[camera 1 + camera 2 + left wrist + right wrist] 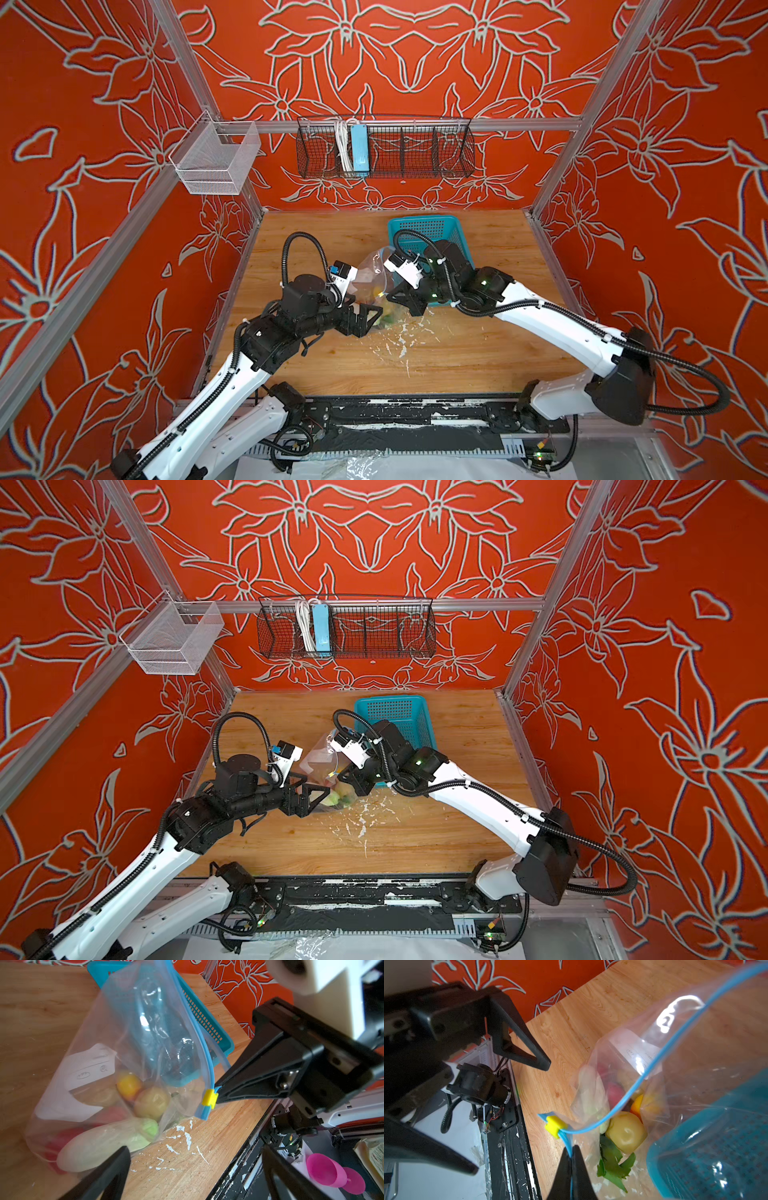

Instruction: Place the food in the zip-top bag and seal the zipper

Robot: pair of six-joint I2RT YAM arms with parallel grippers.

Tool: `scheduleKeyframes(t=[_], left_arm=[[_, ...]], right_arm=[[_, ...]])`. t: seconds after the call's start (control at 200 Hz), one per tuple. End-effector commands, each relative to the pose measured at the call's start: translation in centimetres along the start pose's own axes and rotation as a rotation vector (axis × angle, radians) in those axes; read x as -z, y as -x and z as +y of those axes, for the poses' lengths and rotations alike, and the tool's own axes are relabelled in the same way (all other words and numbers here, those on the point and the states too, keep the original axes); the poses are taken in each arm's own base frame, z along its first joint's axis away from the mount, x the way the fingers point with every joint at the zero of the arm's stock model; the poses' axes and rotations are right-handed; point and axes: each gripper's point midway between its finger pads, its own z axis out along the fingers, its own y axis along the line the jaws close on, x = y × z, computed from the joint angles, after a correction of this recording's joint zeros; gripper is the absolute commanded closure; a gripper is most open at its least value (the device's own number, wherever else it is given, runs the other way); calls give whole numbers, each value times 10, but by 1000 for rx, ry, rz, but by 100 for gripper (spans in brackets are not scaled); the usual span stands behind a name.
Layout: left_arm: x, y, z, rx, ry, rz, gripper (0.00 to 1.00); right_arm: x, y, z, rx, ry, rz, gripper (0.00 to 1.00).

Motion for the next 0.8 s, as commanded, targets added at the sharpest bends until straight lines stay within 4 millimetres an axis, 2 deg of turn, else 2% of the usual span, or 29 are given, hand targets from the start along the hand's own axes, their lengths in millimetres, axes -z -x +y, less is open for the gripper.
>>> scheduleKeyframes(t=[0.0,0.15,0.3,0.385,0.566,0.676,0.796], left_arm=[[4,7,-7,-83,-33,-32,3],[10,6,-8,-176,-30,-52,2],[16,16,3,-212,48,-108,1],[15,21,6,-234,71,-117,5],[4,31,11,-262,100,-102,22],[-2,37,15,-264,116,-113,27],[-5,42,15,-271,122,-118,39]], right_arm=[[6,28,5,-60,66,-83,100],[10,39,9,-98,120,-136,100],[12,43,10,-116,143,-154,100],[10,43,10,-125,151,-154,100],[8,43,9,-138,163,-160,100],[8,44,10,-141,173,-165,100],[6,44,10,-145,178,-163,100]])
